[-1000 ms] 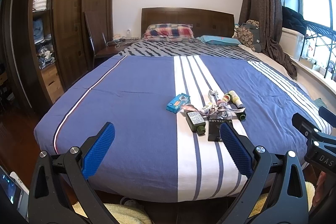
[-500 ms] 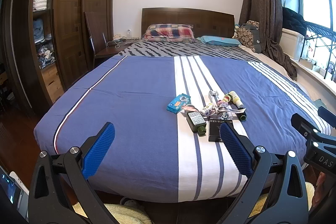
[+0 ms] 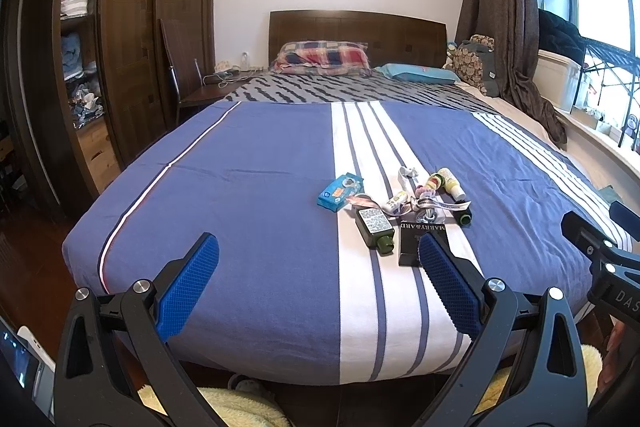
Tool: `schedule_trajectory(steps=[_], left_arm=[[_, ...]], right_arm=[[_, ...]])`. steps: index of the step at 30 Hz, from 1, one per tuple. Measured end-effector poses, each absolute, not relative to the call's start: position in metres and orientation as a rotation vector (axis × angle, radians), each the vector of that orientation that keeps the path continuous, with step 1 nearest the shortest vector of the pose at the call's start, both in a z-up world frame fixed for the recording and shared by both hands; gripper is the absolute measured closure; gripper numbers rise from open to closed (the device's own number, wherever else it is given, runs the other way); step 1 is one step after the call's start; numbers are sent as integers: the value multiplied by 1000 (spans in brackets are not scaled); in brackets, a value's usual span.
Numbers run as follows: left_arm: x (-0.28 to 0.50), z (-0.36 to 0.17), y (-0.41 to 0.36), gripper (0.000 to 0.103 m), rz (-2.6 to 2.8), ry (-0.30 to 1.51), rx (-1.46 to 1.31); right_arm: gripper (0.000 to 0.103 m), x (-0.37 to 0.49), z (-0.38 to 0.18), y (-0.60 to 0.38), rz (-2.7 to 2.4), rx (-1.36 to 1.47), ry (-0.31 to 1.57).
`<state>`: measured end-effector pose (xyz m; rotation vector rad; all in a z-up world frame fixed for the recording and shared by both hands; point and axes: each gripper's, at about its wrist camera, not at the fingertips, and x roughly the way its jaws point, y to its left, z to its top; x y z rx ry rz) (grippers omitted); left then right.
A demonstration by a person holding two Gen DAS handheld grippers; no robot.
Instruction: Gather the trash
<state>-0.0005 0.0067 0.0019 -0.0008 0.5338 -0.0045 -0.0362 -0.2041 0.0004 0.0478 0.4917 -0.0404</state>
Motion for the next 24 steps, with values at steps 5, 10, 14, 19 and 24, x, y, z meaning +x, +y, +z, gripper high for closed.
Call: schedule_trajectory(steps=[5, 10, 14, 19, 24], left_arm=[[9, -8, 3, 8, -12, 556, 8], [21, -23, 0, 8, -15, 589, 22], [34, -37, 1, 8, -10, 621, 29], [52, -55, 5, 8, -13, 655, 49], [70, -65, 15, 8, 5, 668, 69]], right_arm=[[3, -30, -8, -209, -47, 53, 471], [3, -19, -21, -215, -59, 55, 481], [3, -5, -33, -217, -56, 72, 525], [3, 19, -58, -210, -40, 79, 590], [3, 45, -92, -194, 47, 114, 695]])
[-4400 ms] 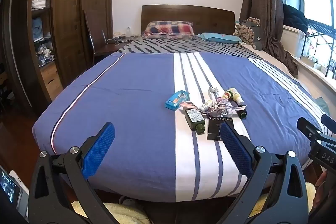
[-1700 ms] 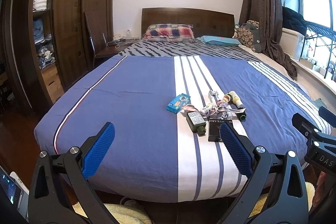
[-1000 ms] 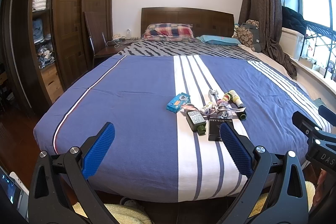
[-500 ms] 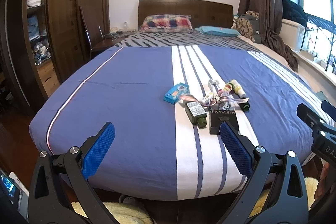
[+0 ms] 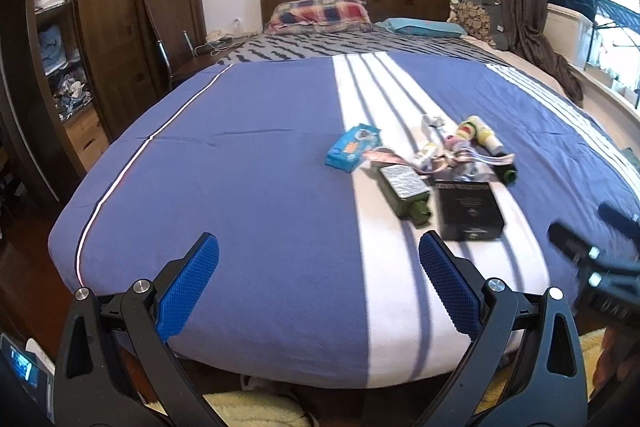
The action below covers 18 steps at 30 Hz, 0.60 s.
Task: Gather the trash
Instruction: 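Grasp the green bottle with the left tool while the right tool grasps the black box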
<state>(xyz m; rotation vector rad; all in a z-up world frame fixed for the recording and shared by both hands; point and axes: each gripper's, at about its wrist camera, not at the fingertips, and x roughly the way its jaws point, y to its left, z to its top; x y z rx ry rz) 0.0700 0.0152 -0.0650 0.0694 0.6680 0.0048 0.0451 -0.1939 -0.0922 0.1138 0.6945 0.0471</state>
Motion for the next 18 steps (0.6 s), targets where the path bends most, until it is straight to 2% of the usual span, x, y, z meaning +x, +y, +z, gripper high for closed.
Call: schedule_trajectory(steps=[6, 16, 18], left_arm=[[86, -73, 33, 8, 6, 690, 40], [112, -84, 50, 8, 0, 717, 15], [116, -85, 50, 8, -4, 719, 14]], right_arm=[[3, 69, -125, -170, 92, 130, 766], [3, 98, -145, -138, 59, 87, 762], [8, 103, -147, -135, 24, 65, 754]])
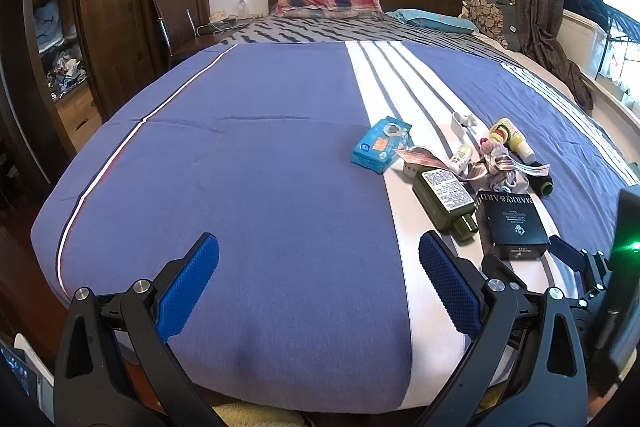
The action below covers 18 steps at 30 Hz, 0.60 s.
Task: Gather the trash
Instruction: 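Grasp the green bottle with the left tool while the right tool grasps the black box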
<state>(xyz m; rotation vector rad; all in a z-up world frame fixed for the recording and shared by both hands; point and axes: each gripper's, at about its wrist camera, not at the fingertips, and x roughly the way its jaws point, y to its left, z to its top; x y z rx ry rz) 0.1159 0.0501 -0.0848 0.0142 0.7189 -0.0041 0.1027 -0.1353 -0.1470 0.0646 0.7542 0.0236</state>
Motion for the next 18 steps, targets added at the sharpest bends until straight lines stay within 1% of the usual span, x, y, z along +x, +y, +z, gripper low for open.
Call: schedule_trajectory(steps=[2, 4, 5, 7, 18], left_arm=[[120, -86, 49, 8, -9, 721, 14], [124, -87, 46, 8, -17, 723, 15], [126, -88, 43, 8, -25, 726, 17], [130, -91, 38, 8, -40, 733, 17], [163, -119, -11, 8, -163, 793, 13]], right_arm=[[12, 106, -148, -137, 11, 59, 744], [19, 106, -148, -140, 2, 54, 738], [20, 107, -148, -141, 2, 52, 738], [25, 108, -147, -144, -1, 48, 733], [26, 96, -140, -190, 48, 65, 751]])
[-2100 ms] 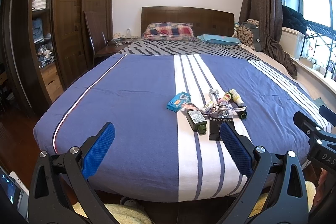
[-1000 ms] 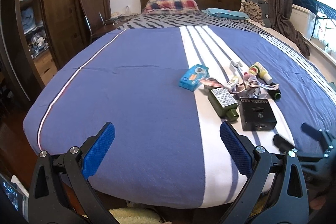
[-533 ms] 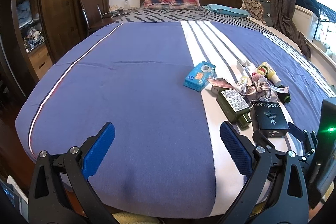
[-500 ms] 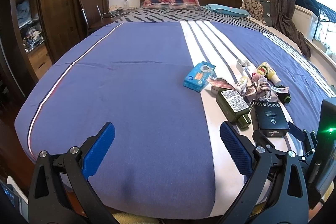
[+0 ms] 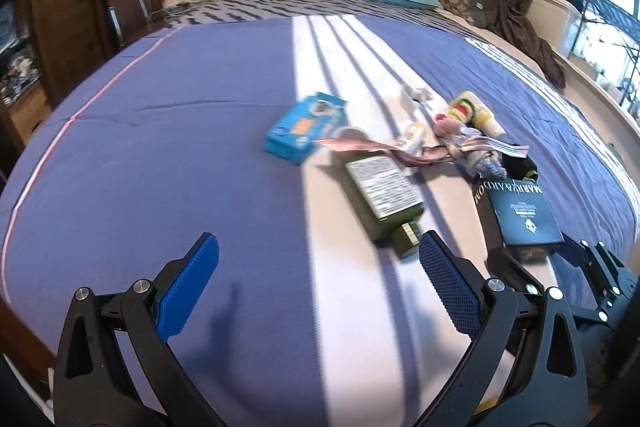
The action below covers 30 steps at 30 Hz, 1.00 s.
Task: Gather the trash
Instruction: 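Grasp the green bottle with the left tool while the right tool grasps the black box, then carry both items down to the bin and open both tools to drop them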
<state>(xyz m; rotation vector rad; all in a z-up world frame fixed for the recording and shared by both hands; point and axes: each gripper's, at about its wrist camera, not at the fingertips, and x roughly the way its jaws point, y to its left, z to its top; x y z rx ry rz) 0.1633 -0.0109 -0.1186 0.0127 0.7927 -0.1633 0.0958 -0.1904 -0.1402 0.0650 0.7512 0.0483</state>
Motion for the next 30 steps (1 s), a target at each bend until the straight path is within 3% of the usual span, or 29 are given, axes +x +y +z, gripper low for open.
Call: schedule_trajectory(steps=[4, 9, 11, 15, 17, 30], left_arm=[[176, -126, -27, 9, -193, 801, 8], [197, -141, -44, 20, -209, 839, 3], [203, -147, -46, 34, -205, 857, 1], [203, -150, -46, 44, -209, 859, -1], [197, -148, -43, 60, -221, 863, -10], [110, -145, -30, 60, -246, 847, 12]], right_arm=[[26, 90, -138, -205, 49, 75, 756], [26, 87, -137, -220, 46, 99, 755], [26, 87, -138, -223, 45, 104, 754], [26, 84, -138, -229, 53, 110, 749], [26, 82, -137, -230, 58, 109, 750], [26, 34, -124, -224, 102, 106, 730]])
